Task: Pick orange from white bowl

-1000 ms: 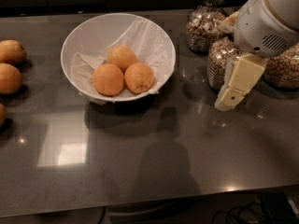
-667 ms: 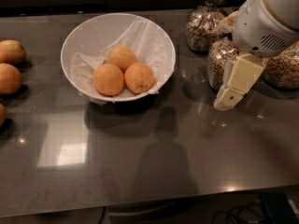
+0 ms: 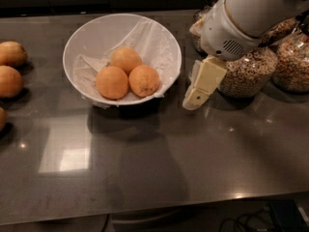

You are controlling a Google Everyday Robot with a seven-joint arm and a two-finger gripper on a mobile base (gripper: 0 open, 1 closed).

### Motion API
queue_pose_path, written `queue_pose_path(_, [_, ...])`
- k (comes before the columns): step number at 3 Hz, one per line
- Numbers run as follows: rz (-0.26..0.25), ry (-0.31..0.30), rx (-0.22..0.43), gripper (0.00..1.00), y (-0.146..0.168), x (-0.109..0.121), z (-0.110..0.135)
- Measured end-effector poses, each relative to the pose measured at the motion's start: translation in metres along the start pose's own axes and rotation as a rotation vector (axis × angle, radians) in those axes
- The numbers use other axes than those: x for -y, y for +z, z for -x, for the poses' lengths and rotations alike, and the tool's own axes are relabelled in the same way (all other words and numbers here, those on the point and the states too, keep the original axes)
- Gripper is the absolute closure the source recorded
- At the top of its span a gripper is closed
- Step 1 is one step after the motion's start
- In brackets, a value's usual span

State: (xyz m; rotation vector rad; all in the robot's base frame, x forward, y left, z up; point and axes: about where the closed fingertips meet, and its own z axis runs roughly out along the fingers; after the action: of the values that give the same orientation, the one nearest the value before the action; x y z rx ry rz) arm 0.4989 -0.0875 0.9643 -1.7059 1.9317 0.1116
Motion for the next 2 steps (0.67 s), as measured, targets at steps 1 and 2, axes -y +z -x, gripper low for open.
queue_pose_path(1, [0.021, -0.004, 0.042, 0.00, 0.0171, 0.0029, 0.0180])
queue_pose_path(2, [0.021, -0.004, 0.042, 0.00, 0.0171, 0.0029, 0.0180])
